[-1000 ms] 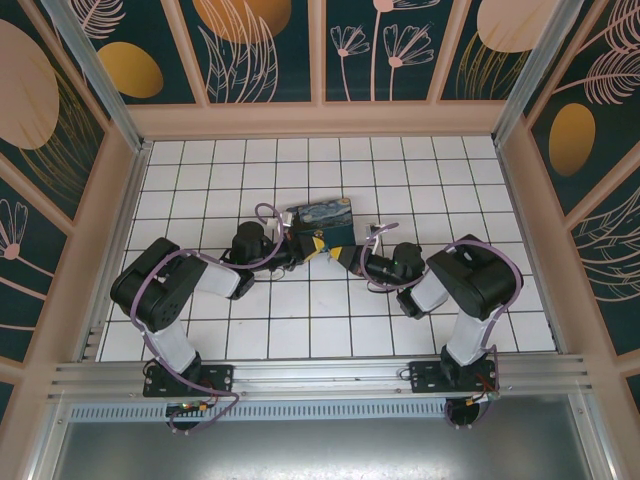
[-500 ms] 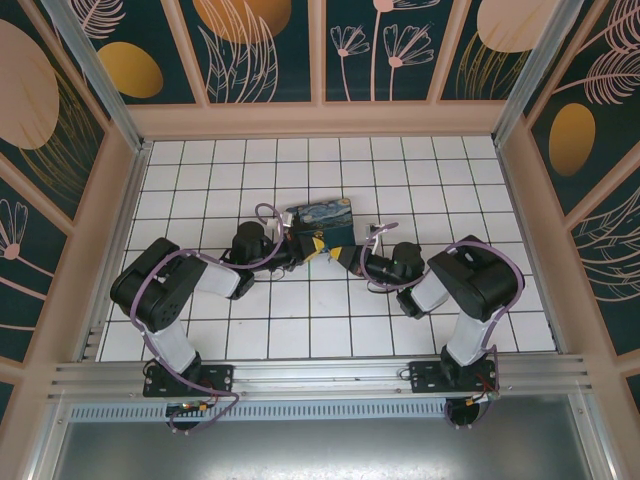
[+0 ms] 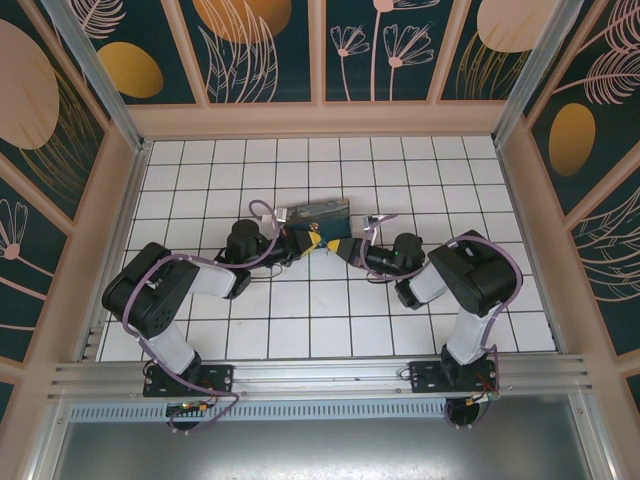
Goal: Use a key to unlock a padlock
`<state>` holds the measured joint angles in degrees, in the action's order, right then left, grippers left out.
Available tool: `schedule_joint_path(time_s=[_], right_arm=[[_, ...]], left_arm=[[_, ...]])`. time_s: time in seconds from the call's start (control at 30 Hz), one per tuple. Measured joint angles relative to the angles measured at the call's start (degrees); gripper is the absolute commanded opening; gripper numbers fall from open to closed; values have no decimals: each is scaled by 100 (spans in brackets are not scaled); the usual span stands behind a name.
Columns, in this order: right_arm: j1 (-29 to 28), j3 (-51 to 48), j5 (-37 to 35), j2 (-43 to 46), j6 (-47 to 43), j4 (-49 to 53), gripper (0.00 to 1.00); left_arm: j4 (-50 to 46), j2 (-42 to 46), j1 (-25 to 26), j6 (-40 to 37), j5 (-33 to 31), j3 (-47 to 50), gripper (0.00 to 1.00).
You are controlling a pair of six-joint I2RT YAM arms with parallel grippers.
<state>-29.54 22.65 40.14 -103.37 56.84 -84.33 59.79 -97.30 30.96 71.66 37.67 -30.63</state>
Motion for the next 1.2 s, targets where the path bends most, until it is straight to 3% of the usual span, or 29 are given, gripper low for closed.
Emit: schedule_joint_path(time_s=[0.5, 1.2], right_arm=[[245, 260, 761, -70, -317, 236, 0], [-210, 260, 57, -70, -188, 208, 0]], left_arm=[[0, -2, 0, 39, 28, 0, 0], [870, -149, -22, 1032, -44, 219, 0]])
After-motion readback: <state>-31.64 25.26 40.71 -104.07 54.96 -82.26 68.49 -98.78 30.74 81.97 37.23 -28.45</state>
